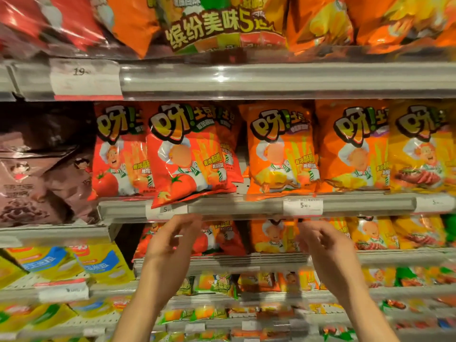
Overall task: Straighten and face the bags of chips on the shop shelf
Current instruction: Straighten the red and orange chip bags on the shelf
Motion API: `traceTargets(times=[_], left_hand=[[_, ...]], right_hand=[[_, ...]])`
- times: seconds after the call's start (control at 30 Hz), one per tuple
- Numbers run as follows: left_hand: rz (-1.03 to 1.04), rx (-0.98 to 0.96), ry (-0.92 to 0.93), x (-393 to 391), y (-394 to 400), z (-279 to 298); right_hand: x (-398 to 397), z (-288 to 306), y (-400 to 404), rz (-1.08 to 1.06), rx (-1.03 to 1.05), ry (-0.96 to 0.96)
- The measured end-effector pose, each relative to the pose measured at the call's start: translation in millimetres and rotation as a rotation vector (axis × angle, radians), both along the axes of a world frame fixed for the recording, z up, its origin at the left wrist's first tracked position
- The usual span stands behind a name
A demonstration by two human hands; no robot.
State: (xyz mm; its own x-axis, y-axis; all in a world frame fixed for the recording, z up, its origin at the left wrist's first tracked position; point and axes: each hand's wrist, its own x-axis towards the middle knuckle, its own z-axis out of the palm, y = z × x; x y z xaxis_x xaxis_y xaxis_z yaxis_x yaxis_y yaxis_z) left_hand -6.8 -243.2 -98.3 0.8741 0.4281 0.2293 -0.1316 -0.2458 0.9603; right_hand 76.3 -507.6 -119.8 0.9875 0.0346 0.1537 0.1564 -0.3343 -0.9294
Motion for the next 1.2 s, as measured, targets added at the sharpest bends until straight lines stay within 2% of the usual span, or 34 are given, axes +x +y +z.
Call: traceTargets(times=[0.17,0.37,0.53,0.63,0.73,0.87,1.1,1.2], left_hand=[[-0.034,0.066,-0.021,-22,41,26],[0.008,0.055,-0.087,-22,87,34],[0.150,0.145,-0.122,5,87,47],[0.142,0.244,-0.074,30,81,55],[0.191,0.364,-0.006,51,70,68],[0.253,0.473,0.019,63,62,75],[0.163,0.330,-0.028,78,54,78],[0.041,0.224,0.092,91,49,92]], right_hand=[[-17,18,52,-0.027,0.057,-0.078],[-13,43,107,0.032,0.117,-0.127],[12,70,138,0.058,0.076,-0.206],[40,77,156,0.102,-0.025,-0.256],[61,82,174,0.171,-0.121,-0.165],[66,86,180,0.215,-0.083,-0.075],[65,98,165,0.137,-0.044,-0.159],[73,106,159,0.119,0.002,-0.084]])
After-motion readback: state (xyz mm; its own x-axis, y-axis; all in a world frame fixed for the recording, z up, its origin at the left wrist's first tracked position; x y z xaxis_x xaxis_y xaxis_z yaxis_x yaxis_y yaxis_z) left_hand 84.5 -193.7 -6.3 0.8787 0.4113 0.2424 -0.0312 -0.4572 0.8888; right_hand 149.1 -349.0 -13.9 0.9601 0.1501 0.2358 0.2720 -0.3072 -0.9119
